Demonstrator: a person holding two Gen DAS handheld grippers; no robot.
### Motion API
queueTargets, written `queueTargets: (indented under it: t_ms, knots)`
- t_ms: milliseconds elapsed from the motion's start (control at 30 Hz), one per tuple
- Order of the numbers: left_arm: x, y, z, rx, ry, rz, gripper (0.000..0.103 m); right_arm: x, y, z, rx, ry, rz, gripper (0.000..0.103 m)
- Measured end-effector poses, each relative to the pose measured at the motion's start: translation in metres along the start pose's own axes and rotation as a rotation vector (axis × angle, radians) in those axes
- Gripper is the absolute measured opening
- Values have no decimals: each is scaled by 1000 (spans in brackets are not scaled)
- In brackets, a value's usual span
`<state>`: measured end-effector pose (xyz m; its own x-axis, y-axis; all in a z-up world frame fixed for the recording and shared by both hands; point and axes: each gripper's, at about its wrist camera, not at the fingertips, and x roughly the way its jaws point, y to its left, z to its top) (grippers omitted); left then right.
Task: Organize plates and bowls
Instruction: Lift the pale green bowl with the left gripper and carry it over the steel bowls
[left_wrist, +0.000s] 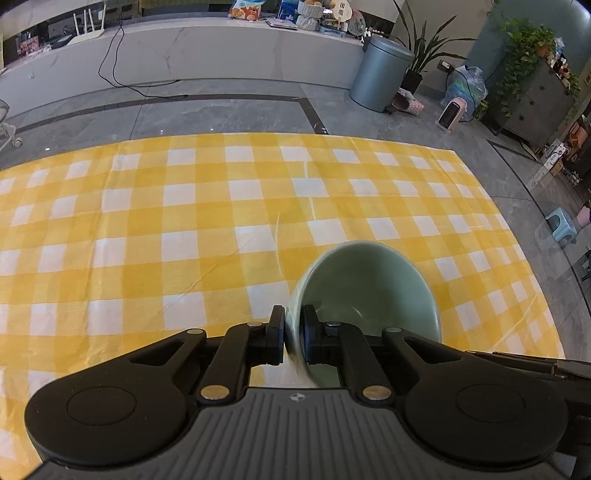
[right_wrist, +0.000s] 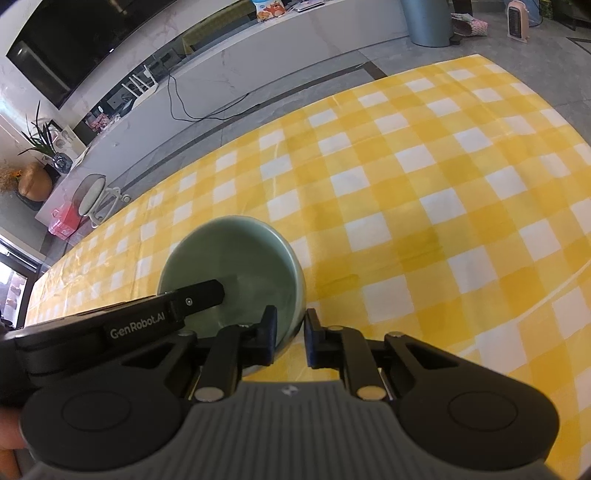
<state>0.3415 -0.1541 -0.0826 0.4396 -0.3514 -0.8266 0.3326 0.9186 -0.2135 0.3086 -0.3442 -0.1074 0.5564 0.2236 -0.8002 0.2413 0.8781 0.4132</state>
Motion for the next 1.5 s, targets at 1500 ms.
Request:
queueTargets:
  t_ms: [1500]
  knots:
    - [-153,-36,-92,-44,62,-10,11,-164,48,-117,-186,14,74,12]
